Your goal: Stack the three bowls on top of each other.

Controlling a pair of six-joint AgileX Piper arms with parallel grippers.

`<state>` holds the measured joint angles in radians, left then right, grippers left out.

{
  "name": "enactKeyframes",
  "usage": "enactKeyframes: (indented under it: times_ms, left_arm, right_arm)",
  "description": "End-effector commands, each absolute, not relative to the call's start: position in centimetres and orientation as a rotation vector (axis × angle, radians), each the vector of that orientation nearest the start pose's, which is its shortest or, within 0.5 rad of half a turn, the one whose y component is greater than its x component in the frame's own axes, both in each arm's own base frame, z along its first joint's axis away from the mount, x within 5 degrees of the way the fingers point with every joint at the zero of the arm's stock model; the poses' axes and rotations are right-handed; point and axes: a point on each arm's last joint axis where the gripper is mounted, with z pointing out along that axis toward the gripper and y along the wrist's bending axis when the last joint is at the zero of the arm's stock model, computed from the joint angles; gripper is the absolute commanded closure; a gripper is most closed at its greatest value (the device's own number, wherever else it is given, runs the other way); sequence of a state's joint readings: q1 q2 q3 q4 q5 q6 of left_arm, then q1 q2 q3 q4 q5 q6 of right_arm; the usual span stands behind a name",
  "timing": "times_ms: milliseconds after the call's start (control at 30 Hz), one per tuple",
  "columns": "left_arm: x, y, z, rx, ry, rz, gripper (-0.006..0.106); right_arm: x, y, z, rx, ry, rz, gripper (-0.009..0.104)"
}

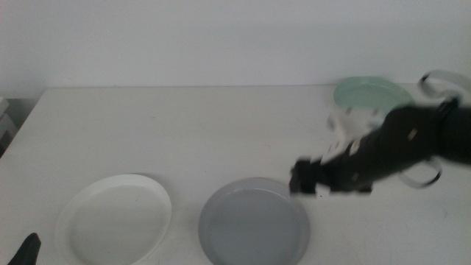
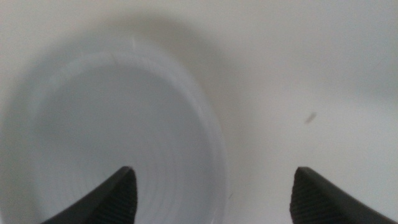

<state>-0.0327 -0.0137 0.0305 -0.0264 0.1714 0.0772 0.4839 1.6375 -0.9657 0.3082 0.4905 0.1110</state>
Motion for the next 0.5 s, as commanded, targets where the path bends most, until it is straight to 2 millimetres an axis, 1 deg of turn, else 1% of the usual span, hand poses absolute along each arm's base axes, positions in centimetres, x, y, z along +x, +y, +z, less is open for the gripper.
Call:
enactKeyframes:
  times_ms: [0, 67, 200, 267, 300, 367, 467]
  left_arm:
    - [5.5, -0.2, 19.7, 0.069, 1.575, 0.001, -0.004]
    - [5.5, -0.2, 19.7, 0.069, 1.575, 0.001, -0.004]
    - [5.5, -0.2, 19.7, 0.069, 1.575, 0.001, -0.004]
    - [5.5, -0.2, 19.7, 0.069, 1.575, 0.001, -0.004]
    - [5.5, -0.2, 19.7, 0.069, 1.575, 0.001, -0.004]
    - [5.5, -0.2, 19.7, 0.069, 1.575, 0.001, -0.004]
    - [5.5, -0.2, 19.7, 0.069, 1.575, 0.001, -0.004]
  right_arm:
    - [29.3, 14.4, 25.6, -0.168, 2.55, 0.476, 0.029]
    - [30.7, 12.5, 27.7, -0.143, 2.538, 0.432, 0.029]
    - [33.3, 8.3, 30.9, -0.049, 2.495, 0.338, 0.03]
    - [34.7, 5.8, 32.1, 0.037, 2.465, 0.302, 0.032]
    - [35.3, 4.7, 32.4, 0.075, 2.452, 0.29, 0.032]
    - [36.8, 1.9, 33.0, 0.165, 2.431, 0.255, 0.034]
    - [39.1, -1.4, 32.9, 0.231, 2.423, 0.205, 0.037]
